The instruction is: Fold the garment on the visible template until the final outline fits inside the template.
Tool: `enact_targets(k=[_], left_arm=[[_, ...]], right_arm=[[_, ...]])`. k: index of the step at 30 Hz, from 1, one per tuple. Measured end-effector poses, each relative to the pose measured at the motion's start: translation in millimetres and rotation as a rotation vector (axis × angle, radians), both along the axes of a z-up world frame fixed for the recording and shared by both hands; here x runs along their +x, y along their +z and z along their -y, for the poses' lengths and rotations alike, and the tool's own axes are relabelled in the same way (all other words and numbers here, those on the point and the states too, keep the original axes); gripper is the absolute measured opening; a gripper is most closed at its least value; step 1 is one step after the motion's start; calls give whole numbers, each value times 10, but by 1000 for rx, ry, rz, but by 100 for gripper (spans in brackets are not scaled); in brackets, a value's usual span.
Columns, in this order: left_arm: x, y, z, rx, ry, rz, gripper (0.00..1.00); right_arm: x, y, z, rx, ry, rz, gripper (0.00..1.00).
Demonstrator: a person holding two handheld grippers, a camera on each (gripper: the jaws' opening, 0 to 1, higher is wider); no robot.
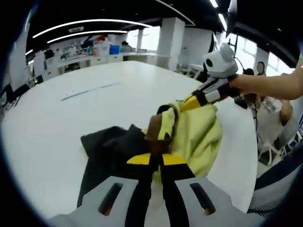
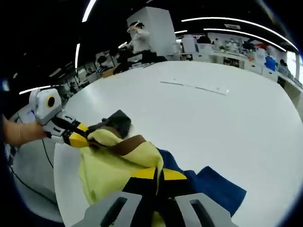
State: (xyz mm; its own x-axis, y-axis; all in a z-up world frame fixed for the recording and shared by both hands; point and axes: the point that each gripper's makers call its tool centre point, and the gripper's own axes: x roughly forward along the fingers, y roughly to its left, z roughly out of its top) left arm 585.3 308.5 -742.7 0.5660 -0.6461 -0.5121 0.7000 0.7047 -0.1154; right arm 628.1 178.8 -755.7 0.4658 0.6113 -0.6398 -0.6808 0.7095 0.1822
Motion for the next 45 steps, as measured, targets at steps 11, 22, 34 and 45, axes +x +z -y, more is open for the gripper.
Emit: enact_targets(k=[11,22,34,45], left_arm=[[-42,371,-81,-69,26,66,3],[79,865,-67,-149,65,173,2],[575,1280,-89,-303,241,198,0],[1157,1393,-39,-311,342,272,0]], right_arm=[[-59,277,-14,7,3,90,0],[-48,699,-21,107,-78,152,0],[180,1100,-25,181,-188,224,0],[615,1254,26,186,-320,301,0]])
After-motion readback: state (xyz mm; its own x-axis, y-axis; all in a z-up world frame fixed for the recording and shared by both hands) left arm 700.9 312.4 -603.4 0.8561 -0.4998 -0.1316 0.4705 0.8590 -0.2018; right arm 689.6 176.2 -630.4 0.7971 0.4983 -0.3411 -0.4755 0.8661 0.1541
